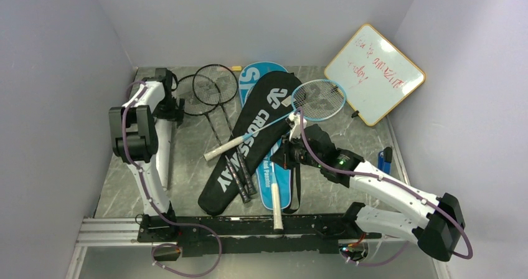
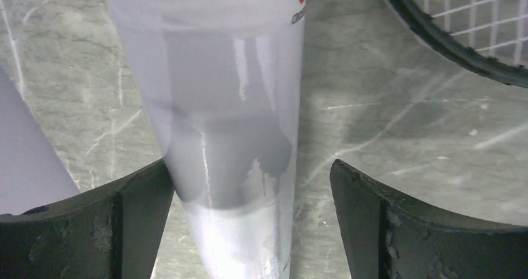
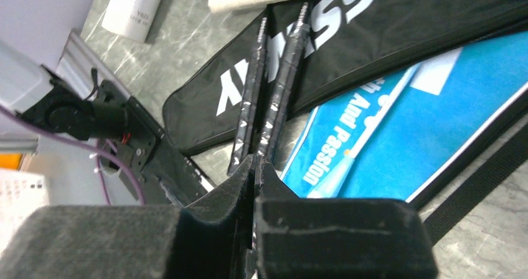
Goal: Pack up the badminton gear
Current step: Place the shuttle tube at the center of the board, then pick up the racket from the racket bag.
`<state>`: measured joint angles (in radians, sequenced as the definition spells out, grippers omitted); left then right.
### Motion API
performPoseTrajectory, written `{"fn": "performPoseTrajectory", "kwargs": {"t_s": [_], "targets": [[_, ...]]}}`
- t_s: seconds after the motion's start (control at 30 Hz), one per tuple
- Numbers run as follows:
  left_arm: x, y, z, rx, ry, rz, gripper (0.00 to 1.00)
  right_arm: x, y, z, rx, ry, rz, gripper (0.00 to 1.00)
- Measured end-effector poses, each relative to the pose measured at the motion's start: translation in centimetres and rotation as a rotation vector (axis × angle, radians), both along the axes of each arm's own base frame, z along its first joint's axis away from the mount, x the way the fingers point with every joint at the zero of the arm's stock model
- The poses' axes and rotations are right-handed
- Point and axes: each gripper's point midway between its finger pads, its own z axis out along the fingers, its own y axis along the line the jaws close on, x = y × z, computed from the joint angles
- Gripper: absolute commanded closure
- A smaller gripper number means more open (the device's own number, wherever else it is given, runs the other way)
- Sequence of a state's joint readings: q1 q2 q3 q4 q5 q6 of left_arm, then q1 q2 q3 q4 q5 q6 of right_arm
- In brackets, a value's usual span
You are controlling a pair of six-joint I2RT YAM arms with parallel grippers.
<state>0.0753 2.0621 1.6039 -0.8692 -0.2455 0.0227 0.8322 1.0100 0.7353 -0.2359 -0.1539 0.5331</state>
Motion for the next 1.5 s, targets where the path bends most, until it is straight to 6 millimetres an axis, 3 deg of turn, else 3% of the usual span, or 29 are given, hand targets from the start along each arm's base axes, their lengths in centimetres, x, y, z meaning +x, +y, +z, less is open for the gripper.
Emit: {"fn": "performPoseTrajectory", "kwargs": {"t_s": [0.07, 0.13, 0.27, 0.37, 0.43, 0.6, 0.67, 0.8, 0.93, 1.2, 1.33, 1.5], "targets": [[0.1, -0.6, 0.3, -0.025, -0.012, -0.005, 0.03, 0.4, -0.3, -0.2, -0.006, 0.002, -0.036, 0.87], [0.2, -1.2, 1.1, -0.043, -0.038, -0.002, 0.03, 0.9, -0.6, -0.4, -0.011, 0.0, -0.074, 0.74], [0.4, -2.6, 4.9, -0.022, -0.134, 0.003, 0.03, 1.9, -1.2, -0.7, -0.023, -0.007, -0.147, 0.5], [0.1, -5.8, 8.9, 0.012, -0.248, -0.051, 0.03, 2.5, -1.5, -1.0, -0.029, -0.008, -0.194, 0.3], [-0.9, -9.2, 11.9, -0.001, -0.342, -0.111, 0.03, 3.1, -1.5, -1.4, -0.037, -0.007, -0.221, 0.24], [-2.6, -15.6, 16.4, -0.28, -0.578, -0.195, 0.03, 5.0, -2.0, -4.1, -0.098, 0.041, -0.352, 0.29], [-3.6, -16.8, 16.7, -0.396, -0.649, -0.201, 0.03, 5.8, -2.2, -5.2, -0.114, 0.071, -0.426, 0.31], [-6.7, -18.6, 14.4, -0.561, -0.702, -0.202, 0.03, 7.8, -1.7, -6.8, -0.116, 0.149, -0.574, 0.34], [-8.2, -17.8, 13.0, -0.572, -0.728, -0.115, 0.03, 10.1, 0.2, -7.8, -0.095, 0.211, -0.671, 0.34], [-8.3, -16.3, 14.7, -0.573, -0.811, -0.008, 0.05, 14.7, 5.5, -10.7, -0.057, 0.309, -0.765, 0.37], [-7.9, -16.3, 14.2, -0.552, -0.755, -0.012, 0.06, 16.0, 7.1, -12.5, -0.053, 0.347, -0.791, 0.39], [-8.1, -16.1, 14.3, -0.528, -0.745, -0.031, 0.07, 17.2, 8.4, -13.0, -0.026, 0.37, -0.824, 0.45]]}}
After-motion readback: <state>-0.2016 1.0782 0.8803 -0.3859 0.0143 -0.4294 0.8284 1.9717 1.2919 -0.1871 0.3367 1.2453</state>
